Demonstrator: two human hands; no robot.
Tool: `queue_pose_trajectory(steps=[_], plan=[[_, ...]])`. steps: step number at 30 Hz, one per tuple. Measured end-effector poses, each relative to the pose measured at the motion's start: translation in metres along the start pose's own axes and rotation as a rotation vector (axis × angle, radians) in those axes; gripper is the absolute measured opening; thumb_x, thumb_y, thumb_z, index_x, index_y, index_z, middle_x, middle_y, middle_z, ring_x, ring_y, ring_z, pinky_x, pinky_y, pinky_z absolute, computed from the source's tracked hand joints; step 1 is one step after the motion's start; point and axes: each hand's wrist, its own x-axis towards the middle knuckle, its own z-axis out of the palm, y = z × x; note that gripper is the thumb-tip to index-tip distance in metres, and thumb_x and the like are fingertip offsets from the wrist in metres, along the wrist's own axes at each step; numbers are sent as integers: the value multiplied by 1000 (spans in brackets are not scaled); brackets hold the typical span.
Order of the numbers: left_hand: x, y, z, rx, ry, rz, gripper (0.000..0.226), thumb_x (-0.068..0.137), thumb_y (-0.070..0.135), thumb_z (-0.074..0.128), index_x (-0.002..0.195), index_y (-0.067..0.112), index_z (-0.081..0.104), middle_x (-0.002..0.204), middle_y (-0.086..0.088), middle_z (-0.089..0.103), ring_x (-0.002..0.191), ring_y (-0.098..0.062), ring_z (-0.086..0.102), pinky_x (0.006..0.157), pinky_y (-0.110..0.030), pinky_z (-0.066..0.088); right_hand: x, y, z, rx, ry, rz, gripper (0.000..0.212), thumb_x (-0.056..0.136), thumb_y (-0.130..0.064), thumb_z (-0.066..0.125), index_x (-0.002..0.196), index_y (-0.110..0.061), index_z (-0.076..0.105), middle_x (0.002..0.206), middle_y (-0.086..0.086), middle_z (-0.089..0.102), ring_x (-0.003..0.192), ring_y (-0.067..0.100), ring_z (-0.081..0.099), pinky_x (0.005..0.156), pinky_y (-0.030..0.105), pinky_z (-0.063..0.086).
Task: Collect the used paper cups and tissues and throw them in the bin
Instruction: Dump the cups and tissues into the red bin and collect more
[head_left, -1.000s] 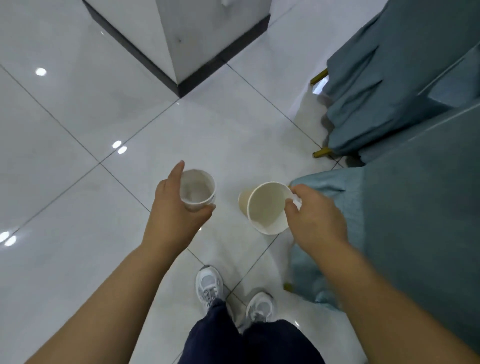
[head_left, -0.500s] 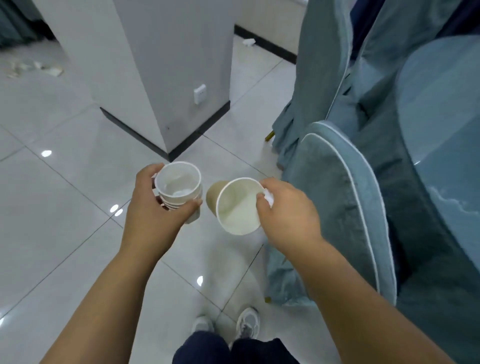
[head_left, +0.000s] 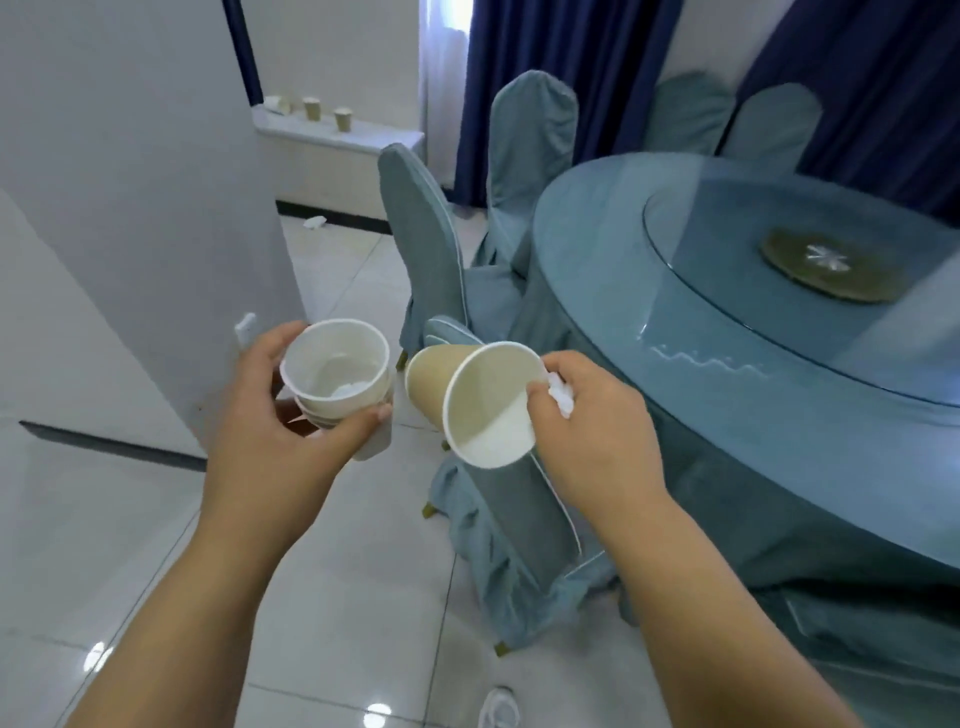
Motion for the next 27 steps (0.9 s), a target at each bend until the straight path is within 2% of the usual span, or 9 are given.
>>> queue_pose_trajectory(steps=[3,6,10,15,17,21,24,27], plan=[[-14,28,23,-37,-74,50,70,66,25,84,118,47,44,108,27,54,95,-4,60,69,-16,44,-18,17,-43,24,102,74,12,94,-28,49,98,-27,60,88,-10,61,84,15,54,69,32,45],[-30,55,54,-76,-186,108,71,65,25,84,118,49,44,116,20,55,100,-9,60,79,-27,51,-37,39,-87,33,211,136,13,94,-29,49,99,-28,60,88,-12,59,87,16,55,74,35,47],[-60,92,109,-135,-294,164,72,63,23,85,116,52,45,111,25,56,98,-5,61,82,-29,52,-67,81,-148,55,337,219,8,93,-29,50,94,-35,57,83,-17,57,85,14,56,72,33,47],[-119,133,202,-215,-422,165,69,63,23,86,115,48,48,104,26,59,90,4,62,78,-33,54,-115,155,-233,48,471,332,9,92,-29,50,88,-33,56,81,-12,60,80,16,58,68,35,49],[-150,145,245,-251,-475,151,68,63,20,85,114,45,49,105,22,60,87,8,61,76,-26,51,-139,190,-270,29,513,372,7,93,-29,50,89,-32,56,82,-12,60,80,17,58,69,34,50],[-221,166,334,-299,-580,129,69,64,16,85,119,39,50,110,17,60,85,5,62,72,-23,48,-187,263,-347,-46,599,452,7,93,-28,50,92,-31,56,83,-10,59,82,17,54,68,32,43],[-270,185,395,-314,-682,132,71,63,17,86,121,38,51,108,21,60,79,8,62,71,-24,47,-221,310,-399,-83,670,519,6,93,-30,50,93,-32,56,87,-8,60,84,16,55,71,34,49],[-309,206,447,-330,-768,137,71,63,18,86,121,39,51,109,22,60,83,5,63,72,-24,48,-249,352,-442,-81,717,578,5,94,-31,50,94,-34,55,81,-14,55,81,13,54,68,31,49]])
